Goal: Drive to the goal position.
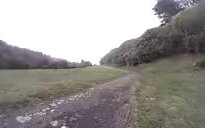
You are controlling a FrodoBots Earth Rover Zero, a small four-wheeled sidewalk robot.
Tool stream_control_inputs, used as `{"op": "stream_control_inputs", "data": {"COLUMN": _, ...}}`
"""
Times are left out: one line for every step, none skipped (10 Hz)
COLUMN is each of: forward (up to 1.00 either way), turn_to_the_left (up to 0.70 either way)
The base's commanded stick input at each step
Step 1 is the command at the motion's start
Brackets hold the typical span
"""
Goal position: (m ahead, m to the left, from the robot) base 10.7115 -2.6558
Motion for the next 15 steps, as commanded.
{"op": "stream_control_inputs", "data": {"forward": 0.85, "turn_to_the_left": 0.00}}
{"op": "stream_control_inputs", "data": {"forward": 0.85, "turn_to_the_left": -0.13}}
{"op": "stream_control_inputs", "data": {"forward": 0.85, "turn_to_the_left": -0.27}}
{"op": "stream_control_inputs", "data": {"forward": 0.85, "turn_to_the_left": -0.27}}
{"op": "stream_control_inputs", "data": {"forward": 0.85, "turn_to_the_left": -0.27}}
{"op": "stream_control_inputs", "data": {"forward": 0.85, "turn_to_the_left": -0.24}}
{"op": "stream_control_inputs", "data": {"forward": 0.85, "turn_to_the_left": -0.09}}
{"op": "stream_control_inputs", "data": {"forward": 0.85, "turn_to_the_left": 0.00}}
{"op": "stream_control_inputs", "data": {"forward": 0.85, "turn_to_the_left": 0.00}}
{"op": "stream_control_inputs", "data": {"forward": 0.85, "turn_to_the_left": 0.00}}
{"op": "stream_control_inputs", "data": {"forward": 0.85, "turn_to_the_left": 0.00}}
{"op": "stream_control_inputs", "data": {"forward": 0.85, "turn_to_the_left": 0.00}}
{"op": "stream_control_inputs", "data": {"forward": 0.85, "turn_to_the_left": 0.00}}
{"op": "stream_control_inputs", "data": {"forward": 0.85, "turn_to_the_left": 0.00}}
{"op": "stream_control_inputs", "data": {"forward": 0.85, "turn_to_the_left": 0.00}}
